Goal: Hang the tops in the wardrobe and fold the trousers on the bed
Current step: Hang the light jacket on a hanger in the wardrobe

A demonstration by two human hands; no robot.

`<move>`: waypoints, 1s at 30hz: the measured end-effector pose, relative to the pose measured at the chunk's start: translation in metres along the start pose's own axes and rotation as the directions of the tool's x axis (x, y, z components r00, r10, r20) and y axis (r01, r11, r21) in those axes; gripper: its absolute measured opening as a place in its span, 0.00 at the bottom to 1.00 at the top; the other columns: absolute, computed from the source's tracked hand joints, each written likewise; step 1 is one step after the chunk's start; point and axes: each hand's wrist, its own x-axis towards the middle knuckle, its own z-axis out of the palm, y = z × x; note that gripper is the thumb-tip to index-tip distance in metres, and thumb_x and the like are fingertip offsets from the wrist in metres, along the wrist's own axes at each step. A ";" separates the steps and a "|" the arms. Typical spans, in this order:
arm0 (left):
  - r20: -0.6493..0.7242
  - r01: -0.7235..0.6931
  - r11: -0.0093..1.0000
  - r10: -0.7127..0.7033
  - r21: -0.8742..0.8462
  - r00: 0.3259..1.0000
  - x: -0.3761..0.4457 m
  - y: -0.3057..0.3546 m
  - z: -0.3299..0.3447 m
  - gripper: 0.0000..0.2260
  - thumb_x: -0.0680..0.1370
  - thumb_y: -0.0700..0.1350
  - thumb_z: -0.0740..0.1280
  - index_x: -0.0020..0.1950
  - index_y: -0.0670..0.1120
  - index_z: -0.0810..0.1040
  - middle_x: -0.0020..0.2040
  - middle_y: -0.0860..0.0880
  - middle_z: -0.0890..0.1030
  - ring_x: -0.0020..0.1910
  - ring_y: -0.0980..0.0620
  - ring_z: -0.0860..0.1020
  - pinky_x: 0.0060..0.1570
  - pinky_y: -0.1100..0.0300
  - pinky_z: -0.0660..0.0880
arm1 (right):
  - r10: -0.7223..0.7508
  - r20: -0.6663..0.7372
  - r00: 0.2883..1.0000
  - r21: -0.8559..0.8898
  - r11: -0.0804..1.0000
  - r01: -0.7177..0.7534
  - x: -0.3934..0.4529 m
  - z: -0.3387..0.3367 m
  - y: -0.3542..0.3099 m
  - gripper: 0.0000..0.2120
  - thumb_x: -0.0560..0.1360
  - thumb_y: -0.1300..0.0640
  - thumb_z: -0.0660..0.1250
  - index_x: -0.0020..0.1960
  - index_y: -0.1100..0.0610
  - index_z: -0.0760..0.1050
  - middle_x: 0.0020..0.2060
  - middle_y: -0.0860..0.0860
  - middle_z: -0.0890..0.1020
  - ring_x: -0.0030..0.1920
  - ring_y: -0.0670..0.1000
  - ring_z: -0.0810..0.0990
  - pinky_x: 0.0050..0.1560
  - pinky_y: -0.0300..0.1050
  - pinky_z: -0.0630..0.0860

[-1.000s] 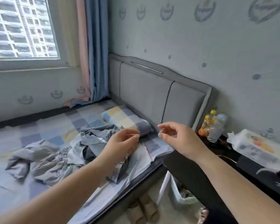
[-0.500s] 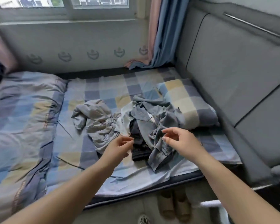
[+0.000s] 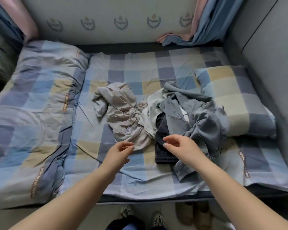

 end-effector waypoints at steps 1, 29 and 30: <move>-0.007 0.009 1.000 -0.009 -0.001 1.000 0.012 -0.001 -0.006 0.04 0.78 0.46 0.68 0.52 0.50 0.80 0.51 0.48 0.82 0.52 0.52 0.80 0.47 0.58 0.76 | 0.009 0.007 1.000 -0.009 1.000 -0.009 0.012 0.008 0.000 0.11 0.75 0.52 0.69 0.56 0.49 0.79 0.46 0.42 0.81 0.49 0.41 0.79 0.54 0.38 0.74; -0.101 -0.170 0.917 0.220 0.361 0.970 0.494 -0.136 0.003 0.19 0.77 0.43 0.67 0.68 0.45 0.73 0.60 0.48 0.79 0.59 0.52 0.77 0.63 0.53 0.72 | 0.122 0.056 0.991 0.137 0.982 -0.128 0.443 0.255 0.195 0.26 0.76 0.53 0.66 0.72 0.46 0.66 0.76 0.53 0.58 0.76 0.47 0.54 0.68 0.36 0.53; -0.122 -0.134 0.936 0.182 0.324 0.976 0.504 -0.137 0.008 0.20 0.77 0.44 0.68 0.68 0.45 0.72 0.59 0.48 0.79 0.58 0.51 0.77 0.63 0.52 0.72 | 0.131 0.065 0.989 0.147 0.979 -0.139 0.452 0.258 0.198 0.26 0.76 0.53 0.65 0.72 0.45 0.65 0.76 0.53 0.55 0.76 0.47 0.52 0.67 0.35 0.53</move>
